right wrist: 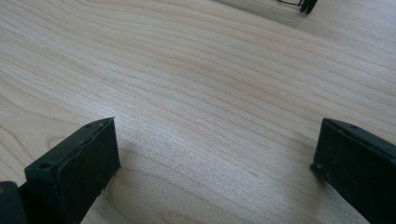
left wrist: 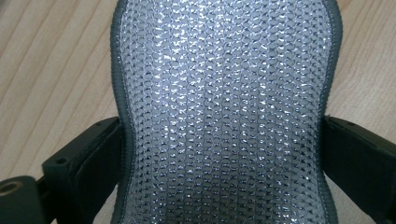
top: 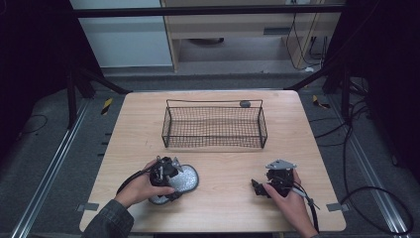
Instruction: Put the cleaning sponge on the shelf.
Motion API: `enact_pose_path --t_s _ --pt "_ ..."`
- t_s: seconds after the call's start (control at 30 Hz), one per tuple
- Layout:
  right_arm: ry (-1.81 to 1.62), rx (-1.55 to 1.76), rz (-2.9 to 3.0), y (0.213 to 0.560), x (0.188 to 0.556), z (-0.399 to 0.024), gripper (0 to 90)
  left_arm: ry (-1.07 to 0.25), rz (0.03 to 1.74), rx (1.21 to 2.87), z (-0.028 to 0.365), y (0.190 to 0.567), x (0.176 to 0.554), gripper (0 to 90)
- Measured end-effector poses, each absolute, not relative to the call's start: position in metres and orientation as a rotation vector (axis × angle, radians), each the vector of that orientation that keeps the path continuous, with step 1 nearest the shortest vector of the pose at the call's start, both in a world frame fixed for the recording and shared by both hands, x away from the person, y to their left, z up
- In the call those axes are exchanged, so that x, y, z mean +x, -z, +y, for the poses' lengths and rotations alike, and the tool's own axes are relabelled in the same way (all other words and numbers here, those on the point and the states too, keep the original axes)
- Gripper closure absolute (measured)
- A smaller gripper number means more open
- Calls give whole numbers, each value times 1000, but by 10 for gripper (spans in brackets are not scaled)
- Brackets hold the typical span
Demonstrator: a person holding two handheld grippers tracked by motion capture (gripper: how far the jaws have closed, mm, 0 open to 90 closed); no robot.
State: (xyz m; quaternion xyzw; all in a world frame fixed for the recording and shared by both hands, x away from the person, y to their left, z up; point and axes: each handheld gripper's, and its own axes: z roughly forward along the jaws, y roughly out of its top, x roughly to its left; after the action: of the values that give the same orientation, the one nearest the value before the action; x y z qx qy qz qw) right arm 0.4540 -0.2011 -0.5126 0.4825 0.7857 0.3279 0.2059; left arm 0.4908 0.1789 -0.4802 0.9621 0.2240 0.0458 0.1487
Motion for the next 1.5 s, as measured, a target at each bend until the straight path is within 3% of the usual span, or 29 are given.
enact_pose_path --t_s 0.2,0.97,1.5 --pt "-916 1348 2186 513 454 -201 4 -146 668 2757 179 477 489 63" --pt "-927 1348 2177 513 453 -200 3 -443 589 2679 178 431 482 83" --pt "-924 1354 2173 513 454 -200 3 -587 523 2687 171 386 502 85"
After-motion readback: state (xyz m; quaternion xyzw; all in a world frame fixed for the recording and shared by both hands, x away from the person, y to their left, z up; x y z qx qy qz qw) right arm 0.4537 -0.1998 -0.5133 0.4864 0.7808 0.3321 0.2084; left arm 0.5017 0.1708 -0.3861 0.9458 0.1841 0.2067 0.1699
